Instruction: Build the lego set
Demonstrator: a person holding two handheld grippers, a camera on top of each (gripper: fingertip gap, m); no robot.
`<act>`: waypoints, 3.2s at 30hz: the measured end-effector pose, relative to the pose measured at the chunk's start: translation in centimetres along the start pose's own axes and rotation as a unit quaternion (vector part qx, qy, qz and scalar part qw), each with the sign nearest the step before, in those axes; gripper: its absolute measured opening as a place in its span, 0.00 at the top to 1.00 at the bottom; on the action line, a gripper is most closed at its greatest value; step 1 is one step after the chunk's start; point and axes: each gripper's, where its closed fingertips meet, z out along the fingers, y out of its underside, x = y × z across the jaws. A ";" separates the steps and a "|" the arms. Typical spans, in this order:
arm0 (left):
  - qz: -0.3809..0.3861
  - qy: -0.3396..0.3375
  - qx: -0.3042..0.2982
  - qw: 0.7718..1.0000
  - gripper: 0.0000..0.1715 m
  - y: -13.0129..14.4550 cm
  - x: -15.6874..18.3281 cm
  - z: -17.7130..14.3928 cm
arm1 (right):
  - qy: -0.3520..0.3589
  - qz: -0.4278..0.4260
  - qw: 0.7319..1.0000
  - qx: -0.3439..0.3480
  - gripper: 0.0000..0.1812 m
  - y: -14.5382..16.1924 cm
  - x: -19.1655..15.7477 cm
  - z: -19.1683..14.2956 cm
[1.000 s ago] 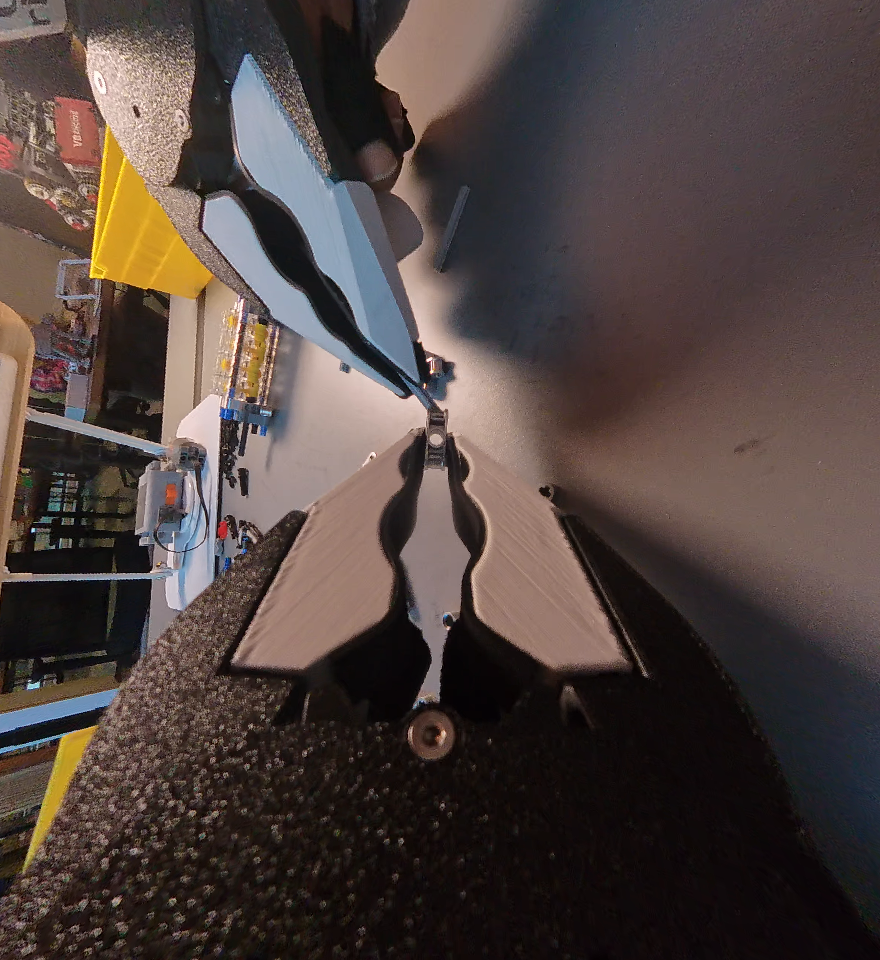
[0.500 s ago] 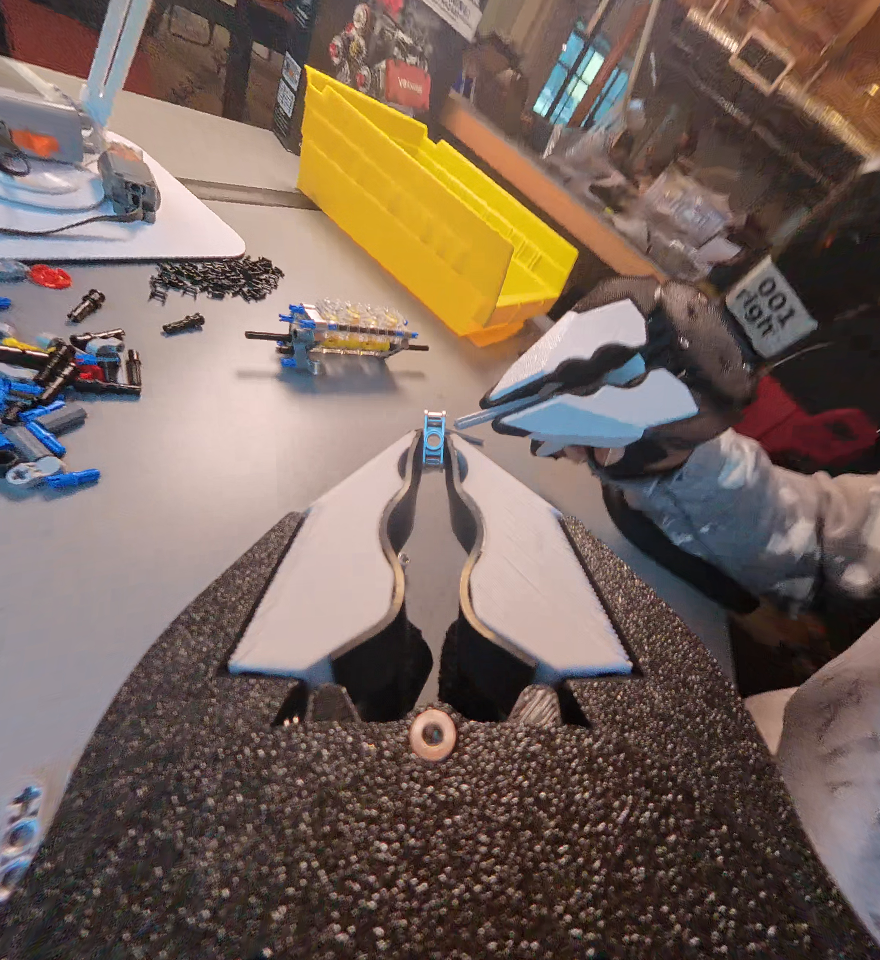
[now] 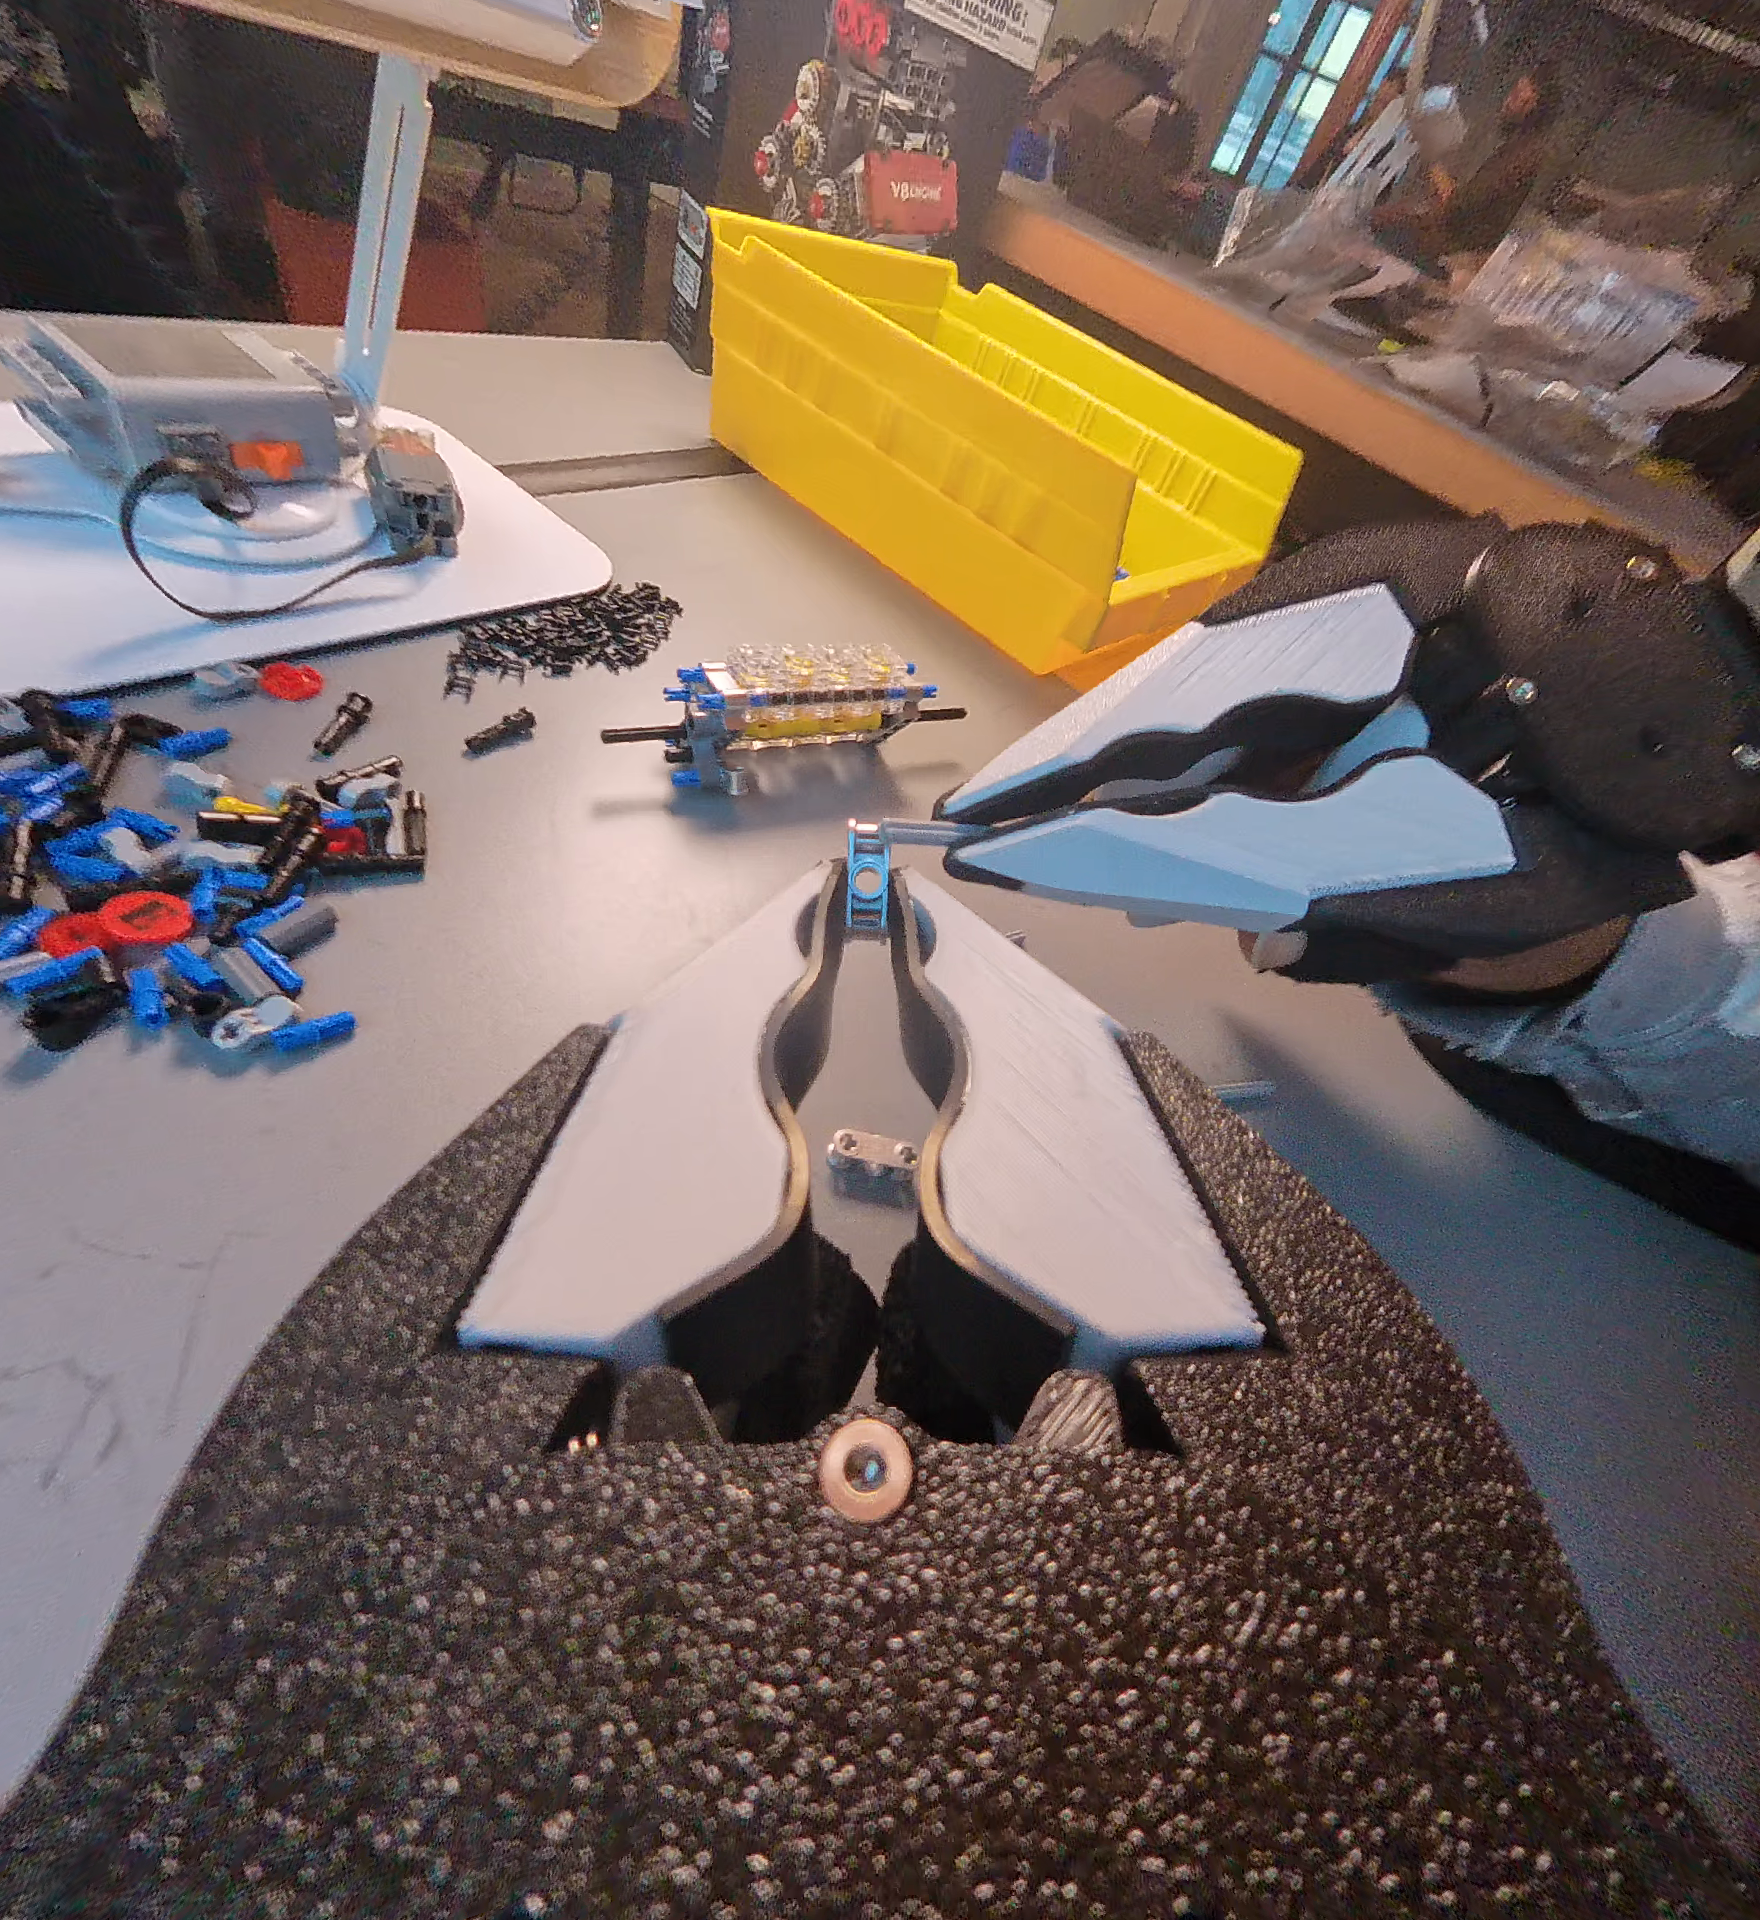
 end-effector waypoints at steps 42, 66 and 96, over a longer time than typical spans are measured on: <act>0.280 -0.112 0.056 0.952 0.97 -2.1 0.6 -0.7 | -0.161 0.403 0.897 0.087 0.99 -1.5 0.5 -0.8; 0.243 -0.114 0.155 0.951 0.97 -5.4 2.8 -1.1 | -0.088 0.406 0.881 0.229 0.99 -4.9 2.0 -2.5; 0.228 -0.111 0.148 0.956 0.97 -5.6 3.0 -1.2 | -0.040 0.270 0.940 0.206 0.99 -5.5 1.8 -2.7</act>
